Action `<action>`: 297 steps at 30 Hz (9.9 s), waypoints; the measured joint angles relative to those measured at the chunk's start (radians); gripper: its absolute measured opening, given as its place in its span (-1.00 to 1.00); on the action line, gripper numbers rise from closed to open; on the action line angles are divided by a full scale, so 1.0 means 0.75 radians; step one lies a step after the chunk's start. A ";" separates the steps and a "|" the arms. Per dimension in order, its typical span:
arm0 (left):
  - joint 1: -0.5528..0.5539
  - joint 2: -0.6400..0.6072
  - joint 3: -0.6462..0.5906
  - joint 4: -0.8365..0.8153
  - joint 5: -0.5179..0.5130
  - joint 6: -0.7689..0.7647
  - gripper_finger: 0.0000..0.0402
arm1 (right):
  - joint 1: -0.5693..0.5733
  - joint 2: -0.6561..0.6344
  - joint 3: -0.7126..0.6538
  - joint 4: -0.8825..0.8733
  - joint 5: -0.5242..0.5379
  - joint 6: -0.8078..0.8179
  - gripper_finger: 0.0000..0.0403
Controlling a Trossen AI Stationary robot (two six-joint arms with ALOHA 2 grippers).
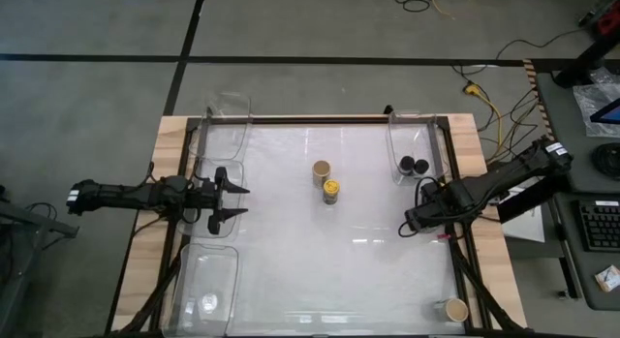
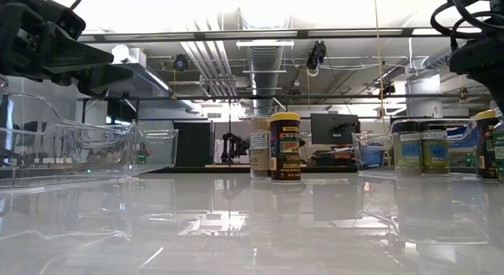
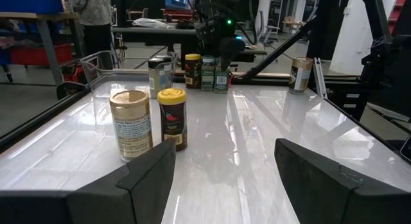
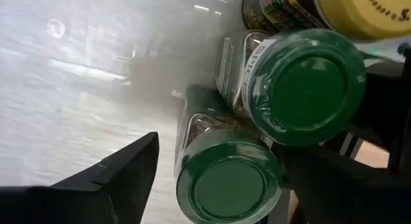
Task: Sort spices by type
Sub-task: Move the bottom green spice bottle to the center of the table
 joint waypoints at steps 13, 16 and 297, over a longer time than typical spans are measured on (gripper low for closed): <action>0.000 0.000 0.000 0.000 0.000 0.000 0.25 | 0.000 0.000 0.001 0.061 -0.038 0.003 0.05; 0.000 0.000 0.000 0.001 0.000 0.000 0.25 | 0.000 0.000 0.003 0.137 -0.048 -0.009 0.00; -0.348 2.020 1.059 0.012 -0.916 -0.843 0.52 | -0.032 1.163 0.176 2.188 0.800 -1.894 0.09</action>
